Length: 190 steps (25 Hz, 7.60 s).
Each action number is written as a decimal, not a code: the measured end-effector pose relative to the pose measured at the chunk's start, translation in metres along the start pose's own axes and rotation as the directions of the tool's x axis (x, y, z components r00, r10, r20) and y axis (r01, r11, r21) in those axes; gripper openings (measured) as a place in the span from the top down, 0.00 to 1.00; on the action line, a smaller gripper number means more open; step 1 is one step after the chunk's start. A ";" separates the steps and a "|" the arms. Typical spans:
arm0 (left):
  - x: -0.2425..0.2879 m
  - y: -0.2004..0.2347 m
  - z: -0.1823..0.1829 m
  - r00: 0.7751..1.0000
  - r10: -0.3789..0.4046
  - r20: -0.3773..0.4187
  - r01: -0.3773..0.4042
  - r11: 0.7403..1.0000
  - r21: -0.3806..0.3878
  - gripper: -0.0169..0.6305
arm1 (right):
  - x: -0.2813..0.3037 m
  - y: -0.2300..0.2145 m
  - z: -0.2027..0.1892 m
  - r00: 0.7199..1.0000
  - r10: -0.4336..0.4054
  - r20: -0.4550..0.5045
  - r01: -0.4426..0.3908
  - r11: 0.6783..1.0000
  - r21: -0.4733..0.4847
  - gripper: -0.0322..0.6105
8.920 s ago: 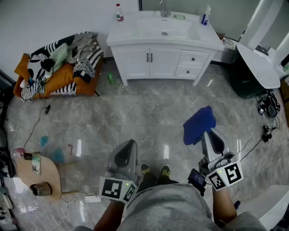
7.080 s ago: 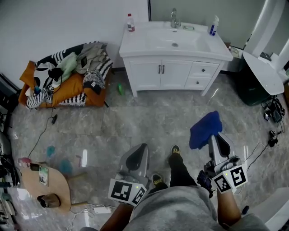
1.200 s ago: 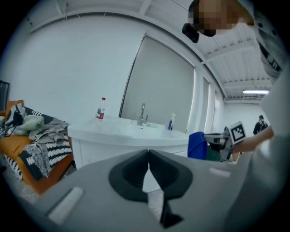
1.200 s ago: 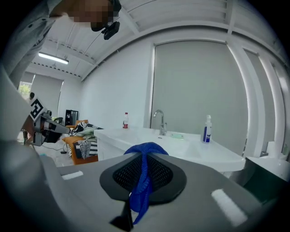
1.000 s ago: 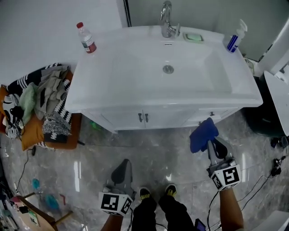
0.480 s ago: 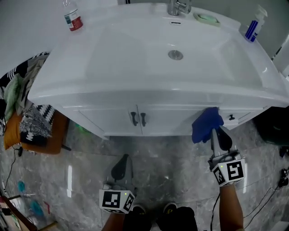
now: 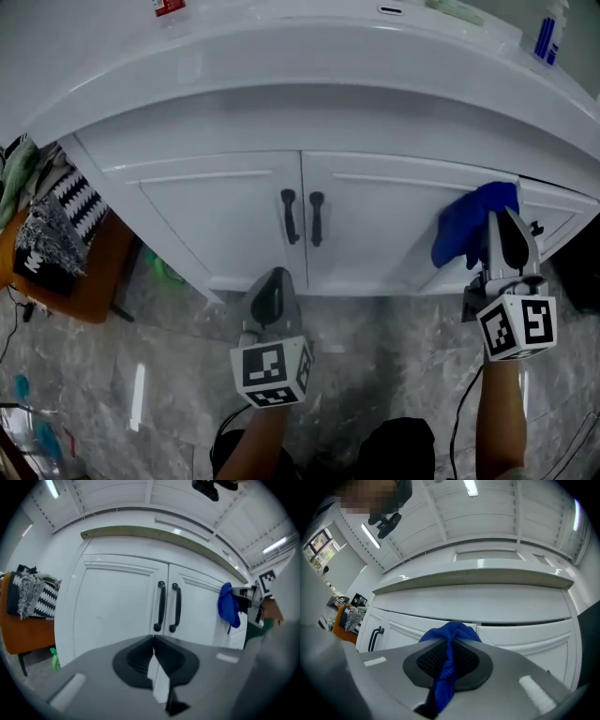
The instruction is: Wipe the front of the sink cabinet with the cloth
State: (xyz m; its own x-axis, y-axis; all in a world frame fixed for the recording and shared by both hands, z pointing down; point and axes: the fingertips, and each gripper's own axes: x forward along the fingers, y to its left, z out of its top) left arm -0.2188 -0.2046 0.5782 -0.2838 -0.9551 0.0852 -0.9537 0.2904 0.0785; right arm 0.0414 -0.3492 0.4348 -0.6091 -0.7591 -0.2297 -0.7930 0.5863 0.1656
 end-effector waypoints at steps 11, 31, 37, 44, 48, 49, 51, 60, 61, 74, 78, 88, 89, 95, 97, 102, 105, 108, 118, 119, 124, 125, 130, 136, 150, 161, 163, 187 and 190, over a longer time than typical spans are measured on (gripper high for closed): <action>-0.013 0.015 -0.032 1.000 -0.022 -0.019 0.022 1.000 -0.002 0.95 | 0.008 0.039 -0.006 1.000 0.001 0.026 0.000 1.000 -0.007 0.91; -0.010 0.039 -0.044 1.000 0.018 -0.014 -0.019 0.999 -0.051 0.95 | 0.061 0.195 0.062 0.969 0.211 0.131 -0.215 0.976 0.019 0.91; -0.015 0.058 -0.042 0.999 0.048 -0.009 -0.049 0.996 -0.080 0.95 | 0.077 0.244 0.071 0.954 0.280 0.110 -0.283 0.959 0.012 0.91; -0.019 0.067 -0.041 0.998 0.069 -0.009 -0.070 0.992 -0.104 0.95 | 0.100 0.328 0.079 0.896 0.433 0.094 -0.435 0.900 0.000 0.91; -0.025 0.076 -0.045 0.995 0.095 -0.018 -0.097 0.991 -0.098 0.95 | 0.111 0.372 0.083 0.854 0.510 0.099 -0.518 0.852 0.074 0.91; -0.027 0.080 -0.045 0.994 0.106 -0.021 -0.108 0.988 -0.111 0.95 | 0.114 0.383 0.084 0.845 0.524 0.103 -0.532 0.843 0.079 0.91; -0.031 0.085 -0.041 0.993 0.120 -0.014 -0.121 0.983 -0.141 0.95 | 0.119 0.403 0.086 0.831 0.546 0.106 -0.554 0.830 0.064 0.91; -0.054 0.117 -0.024 0.975 0.222 0.027 -0.216 0.968 -0.131 0.95 | 0.136 0.492 0.078 0.740 0.672 0.010 -0.673 0.740 0.013 0.90; -0.056 0.121 -0.025 0.974 0.227 0.021 -0.223 0.967 -0.120 0.95 | 0.134 0.498 0.067 0.726 0.687 -0.023 -0.687 0.726 0.020 0.91; -0.039 0.092 -0.047 0.988 0.155 -0.022 -0.156 0.984 -0.082 0.95 | 0.113 0.403 0.008 0.836 0.535 -0.124 -0.522 0.844 0.121 0.91; -0.029 0.079 -0.054 0.992 0.122 -0.033 -0.125 0.987 -0.098 0.95 | 0.103 0.356 0.000 0.877 0.463 -0.133 -0.436 0.880 0.186 0.91; -0.014 0.051 -0.066 0.995 0.082 -0.056 -0.086 0.993 -0.076 0.95 | 0.063 0.270 0.010 0.937 0.336 -0.100 -0.318 0.935 0.155 0.91; -0.012 0.047 -0.066 0.996 0.075 -0.056 -0.079 0.994 -0.071 0.95 | 0.059 0.258 0.011 0.945 0.314 -0.094 -0.297 0.942 0.158 0.91; -0.006 0.029 -0.070 0.997 0.044 -0.063 -0.047 0.998 -0.050 0.95 | 0.052 0.191 -0.006 0.976 0.182 -0.122 -0.158 0.970 0.186 0.91; -0.005 0.026 -0.071 0.997 0.040 -0.065 -0.043 0.998 -0.052 0.95 | 0.050 0.166 -0.017 0.982 0.127 -0.141 -0.100 0.977 0.188 0.91; -0.002 0.019 -0.073 0.997 0.030 -0.072 -0.032 0.999 -0.032 0.95 | 0.034 0.110 -0.041 0.984 0.012 -0.177 0.020 0.984 0.180 0.91; -0.001 0.019 -0.073 0.997 0.031 -0.076 -0.032 0.999 -0.014 0.95 | 0.020 0.066 -0.049 0.978 -0.081 -0.192 0.115 0.977 0.177 0.91; 0.001 0.019 -0.076 0.996 0.031 -0.084 -0.032 0.999 -0.010 0.95 | 0.006 0.021 -0.056 0.965 -0.170 -0.202 0.206 0.963 0.176 0.91; 0.005 0.012 -0.080 0.995 0.018 -0.094 -0.019 1.000 -0.006 0.95 | -0.022 -0.028 -0.079 0.931 -0.274 -0.242 0.310 0.942 0.130 0.91; 0.006 0.012 -0.080 0.995 0.020 -0.094 -0.020 1.000 -0.007 0.95 | -0.024 -0.029 -0.086 0.926 -0.278 -0.255 0.317 0.940 0.126 0.91; 0.004 0.014 -0.079 0.995 0.023 -0.094 -0.024 1.000 -0.011 0.95 | -0.032 -0.018 -0.129 0.901 -0.286 -0.326 0.339 0.933 0.118 0.91; 0.004 0.016 -0.079 0.995 0.025 -0.095 -0.027 1.000 -0.013 0.95 | -0.033 -0.012 -0.135 0.899 -0.285 -0.332 0.342 0.931 0.128 0.91; 0.002 0.020 -0.076 0.995 0.032 -0.090 -0.034 0.999 -0.018 0.95 | -0.014 0.039 -0.138 0.926 -0.203 -0.318 0.266 0.949 0.171 0.91; -0.006 0.030 -0.072 0.995 0.042 -0.086 -0.044 0.999 -0.014 0.95 | 0.011 0.112 -0.127 0.959 -0.094 -0.267 0.158 0.960 0.231 0.91; -0.021 0.064 -0.065 0.993 0.092 -0.069 -0.096 0.994 -0.059 0.95 | 0.027 0.203 -0.101 0.987 0.046 -0.152 -0.001 0.960 0.281 0.91; -0.024 0.081 -0.062 0.991 0.115 -0.064 -0.121 0.988 -0.095 0.95 | 0.013 0.242 -0.086 0.991 0.119 -0.057 -0.098 0.953 0.286 0.91; -0.024 0.081 -0.061 0.991 0.117 -0.061 -0.123 0.987 -0.101 0.95 | 0.014 0.259 -0.083 0.985 0.168 -0.039 -0.154 0.957 0.245 0.91; -0.064 0.153 -0.041 0.963 0.270 -0.022 -0.268 0.943 -0.199 0.95 | 0.094 0.411 -0.063 0.863 0.504 -0.038 -0.493 0.856 0.157 0.91; -0.070 0.163 -0.041 0.957 0.290 -0.021 -0.287 0.934 -0.214 0.95 | 0.097 0.434 -0.059 0.832 0.555 -0.025 -0.543 0.823 0.168 0.91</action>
State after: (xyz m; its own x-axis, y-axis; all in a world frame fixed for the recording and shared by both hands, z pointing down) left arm -0.3505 -0.0878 0.6256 -0.5456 -0.8286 0.1253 -0.7876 0.5581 0.2613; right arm -0.3621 -0.1849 0.5406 -0.9467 -0.3133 -0.0752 -0.3198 0.9422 0.1000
